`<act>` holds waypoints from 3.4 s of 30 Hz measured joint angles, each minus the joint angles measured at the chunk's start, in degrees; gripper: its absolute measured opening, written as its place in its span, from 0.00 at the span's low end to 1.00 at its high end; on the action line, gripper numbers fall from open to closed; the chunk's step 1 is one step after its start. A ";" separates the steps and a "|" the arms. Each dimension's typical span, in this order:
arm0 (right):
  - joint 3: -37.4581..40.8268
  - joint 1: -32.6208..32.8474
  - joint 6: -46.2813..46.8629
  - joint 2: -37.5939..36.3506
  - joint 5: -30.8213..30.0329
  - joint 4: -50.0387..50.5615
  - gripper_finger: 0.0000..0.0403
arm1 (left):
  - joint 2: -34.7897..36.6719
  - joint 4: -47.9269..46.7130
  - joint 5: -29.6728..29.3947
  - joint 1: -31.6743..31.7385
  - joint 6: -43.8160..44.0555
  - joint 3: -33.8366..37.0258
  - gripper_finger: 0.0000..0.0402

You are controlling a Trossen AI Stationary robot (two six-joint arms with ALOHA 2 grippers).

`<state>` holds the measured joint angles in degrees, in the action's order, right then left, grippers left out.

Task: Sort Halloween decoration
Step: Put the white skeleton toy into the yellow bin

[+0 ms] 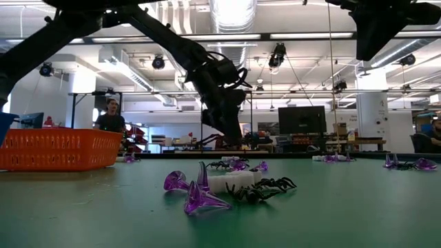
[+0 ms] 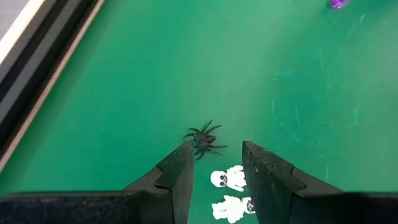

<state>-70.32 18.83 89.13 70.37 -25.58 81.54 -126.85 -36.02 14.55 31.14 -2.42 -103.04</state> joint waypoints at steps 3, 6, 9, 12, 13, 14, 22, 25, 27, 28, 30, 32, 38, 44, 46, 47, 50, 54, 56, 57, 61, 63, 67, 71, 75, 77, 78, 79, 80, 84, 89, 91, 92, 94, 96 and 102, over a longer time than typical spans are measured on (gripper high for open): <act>0.00 0.00 -0.92 0.00 0.06 0.00 0.13 | 0.00 0.04 -0.31 0.02 0.04 0.03 0.29; 0.00 0.00 -1.12 0.00 0.06 0.00 0.13 | -0.43 0.03 -0.30 0.00 0.46 0.13 0.29; 0.00 0.00 -1.26 0.00 0.06 0.02 0.13 | -1.34 -0.05 -0.30 0.00 1.33 0.22 0.29; 0.00 0.00 -1.30 0.00 0.06 0.02 0.13 | -2.56 0.15 -0.42 0.00 4.34 0.27 0.29; 0.00 0.00 -1.35 0.00 0.06 0.03 0.13 | -2.78 -0.01 -0.51 0.08 5.53 0.35 0.29; 0.00 0.00 -1.36 0.00 0.06 0.04 0.13 | -2.91 0.14 -0.12 0.27 6.67 0.35 0.29; 0.00 0.00 -1.80 0.00 0.06 0.02 0.13 | -2.93 0.50 0.31 0.50 11.09 -0.23 0.29; 0.00 0.00 -1.91 0.00 0.06 0.02 0.13 | -2.93 0.42 0.44 0.48 11.10 -0.35 0.29; 0.00 0.00 -1.91 0.00 0.06 0.03 0.13 | -2.91 -0.27 0.40 0.48 11.08 -0.33 0.29; 0.00 0.00 -1.91 0.00 0.06 0.02 0.13 | -2.93 -0.59 0.12 0.48 11.10 -0.33 0.29; 0.00 0.00 -1.91 0.00 0.06 0.02 0.13 | -2.91 -1.59 -1.22 0.48 11.07 -0.34 0.29; 0.00 0.00 -1.85 0.00 0.06 0.02 0.13 | -2.91 -2.73 -1.96 0.52 10.99 -0.33 0.29; 0.00 0.00 -1.76 0.00 0.04 0.00 0.13 | -2.91 -4.25 -2.04 0.26 10.94 -0.34 0.29; 0.00 0.00 -1.73 0.00 0.04 -0.02 0.13 | -2.89 -4.00 -2.63 -0.28 10.91 -0.44 0.29; 0.00 0.00 -1.72 0.00 0.02 -0.04 0.13 | -2.89 -4.31 -3.18 -0.25 10.89 -1.48 0.29; 0.00 0.00 -1.71 0.00 0.04 -0.04 0.13 | -2.89 -4.32 -3.59 -0.24 10.76 -2.16 0.29; 0.00 0.00 -1.71 0.00 0.02 -0.19 0.13 | -3.03 -5.27 -4.69 -0.22 9.52 -5.40 0.29; 0.00 0.00 -1.71 0.00 0.02 -0.55 0.13 | -5.44 -14.09 -7.14 -0.24 5.05 -13.42 0.29; 0.00 0.00 -1.71 0.00 0.02 -0.92 0.13 | -7.82 -21.11 -9.38 -0.25 2.29 -18.14 0.29; 0.00 0.00 -1.69 0.00 0.02 -1.15 0.13 | -9.13 -24.29 -10.23 -0.24 1.08 -20.46 0.29; 0.00 0.01 -1.70 0.02 0.02 -1.34 0.13 | -14.82 -32.19 -10.57 -0.20 -1.83 -29.28 0.29; 0.00 0.02 -1.71 0.02 0.02 -1.38 0.13 | -17.21 -33.21 -9.76 -0.28 -2.89 -32.03 0.29; 0.00 0.02 -1.71 0.02 0.00 -1.37 0.13 | -16.25 -29.67 -7.55 -0.59 -2.80 -29.14 0.29; 0.00 0.02 -1.71 0.02 0.00 -1.38 0.13 | -15.82 -29.51 -7.54 -0.67 -2.85 -29.43 0.29; 0.00 0.02 -1.69 0.02 0.00 -1.38 0.13 | -15.85 -28.64 -7.55 -0.99 -2.38 -30.38 0.29; 0.02 0.02 -1.71 0.02 0.00 -1.38 0.13 | -15.80 -28.51 -7.54 -1.46 -2.23 -30.45 0.29; 0.02 0.02 -1.69 0.02 0.00 -1.38 0.13 | -15.80 -28.50 -7.54 -1.74 -2.23 -30.42 0.29; 0.04 0.02 -1.69 0.02 0.00 -1.38 0.13 | -15.84 -28.49 -7.54 -2.00 -2.23 -30.41 0.29; 0.07 0.02 -1.69 0.02 0.00 -1.36 0.13 | -15.85 -28.44 -7.54 -2.29 -2.23 -30.38 0.29; 0.09 0.02 -1.22 0.02 0.00 -1.40 0.13 | -15.85 -27.07 -7.52 -3.00 -2.17 -30.38 0.29; 0.09 0.02 -0.57 0.02 0.00 -1.57 0.13 | -15.85 -25.40 -7.52 -2.99 -0.81 -30.38 0.29; 0.09 0.02 -0.58 0.02 0.00 -1.77 0.13 | -16.22 -25.34 -7.58 -2.86 0.06 -30.38 0.29; 0.09 0.02 -0.58 0.02 0.00 -1.94 0.13 | -16.39 -25.57 -7.54 -2.77 0.32 -30.38 0.29; 0.09 0.02 -0.58 0.02 0.00 -2.47 0.13 | -16.52 -26.60 -7.54 -2.73 0.55 -30.27 0.29; 0.09 0.02 -0.58 0.02 0.00 -2.67 0.13 | -16.96 -26.22 -7.54 -2.75 0.29 -30.21 0.29; 0.11 0.02 -0.60 0.02 0.00 -2.84 0.13 | -17.03 -26.39 -7.78 -2.82 0.32 -30.18 0.29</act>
<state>-70.22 18.85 88.53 70.39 -25.58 78.70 -143.87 -62.41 6.76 28.32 -2.09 -133.23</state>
